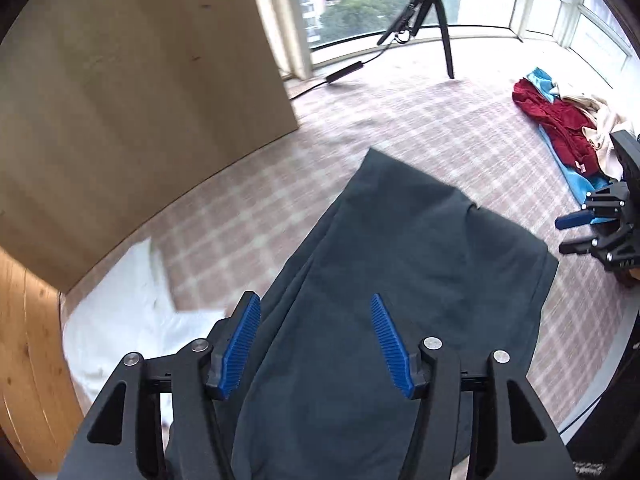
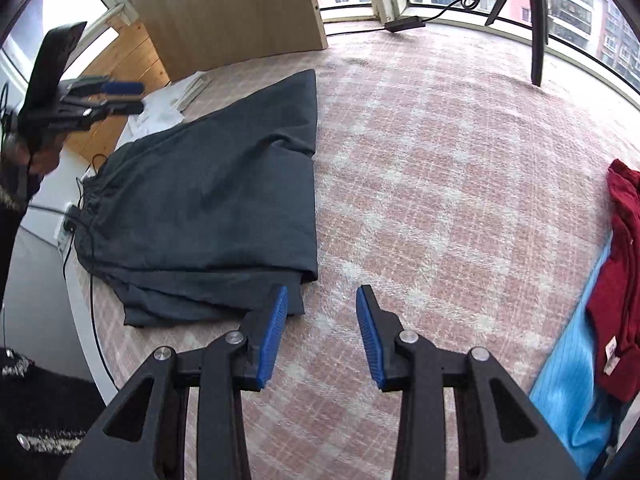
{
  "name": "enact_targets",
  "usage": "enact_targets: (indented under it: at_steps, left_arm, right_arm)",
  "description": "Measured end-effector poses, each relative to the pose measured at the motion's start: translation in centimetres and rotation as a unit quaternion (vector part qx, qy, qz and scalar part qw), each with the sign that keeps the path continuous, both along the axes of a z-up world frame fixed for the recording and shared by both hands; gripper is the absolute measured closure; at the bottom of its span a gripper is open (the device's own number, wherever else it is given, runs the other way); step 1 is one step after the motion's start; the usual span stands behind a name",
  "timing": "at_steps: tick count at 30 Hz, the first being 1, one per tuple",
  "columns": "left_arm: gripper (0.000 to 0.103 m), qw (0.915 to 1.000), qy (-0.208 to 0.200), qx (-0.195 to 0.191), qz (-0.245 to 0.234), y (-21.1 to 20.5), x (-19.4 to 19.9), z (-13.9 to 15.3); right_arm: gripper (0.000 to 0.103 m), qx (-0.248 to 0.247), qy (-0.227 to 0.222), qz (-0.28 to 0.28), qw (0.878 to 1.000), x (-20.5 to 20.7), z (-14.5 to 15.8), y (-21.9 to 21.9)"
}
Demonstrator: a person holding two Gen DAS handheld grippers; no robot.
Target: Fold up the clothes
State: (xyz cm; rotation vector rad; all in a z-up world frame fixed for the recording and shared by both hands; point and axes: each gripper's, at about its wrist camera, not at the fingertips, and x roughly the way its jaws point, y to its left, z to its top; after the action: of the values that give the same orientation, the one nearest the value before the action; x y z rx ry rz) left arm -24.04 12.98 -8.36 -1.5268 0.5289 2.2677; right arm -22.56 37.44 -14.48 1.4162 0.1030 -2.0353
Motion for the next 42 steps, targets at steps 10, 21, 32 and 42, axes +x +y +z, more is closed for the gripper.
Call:
enact_targets:
  at_steps: [10, 21, 32, 42]
  left_arm:
    - [0.047, 0.9959, -0.079, -0.016, -0.040, 7.0, -7.7, -5.9]
    - [0.058, 0.9873, -0.146, 0.001, -0.063, 9.6, -11.7, -7.9]
    - [0.100, 0.9890, -0.134, 0.025, -0.058, 9.5, -10.7, -7.2]
    - [0.079, 0.9971, -0.069, 0.014, -0.029, 7.2, -9.0, -4.4]
  right_arm:
    - [0.087, -0.018, 0.002, 0.075, 0.997, -1.8, -2.1, -2.2]
    - [0.097, -0.015, 0.022, 0.084, 0.996, -1.0, -2.0, -2.4]
    - [0.101, -0.049, 0.010, 0.052, 0.997, 0.9, -0.3, 0.4]
    - [0.099, -0.065, -0.001, 0.009, 0.998, 0.3, 1.4, 1.9]
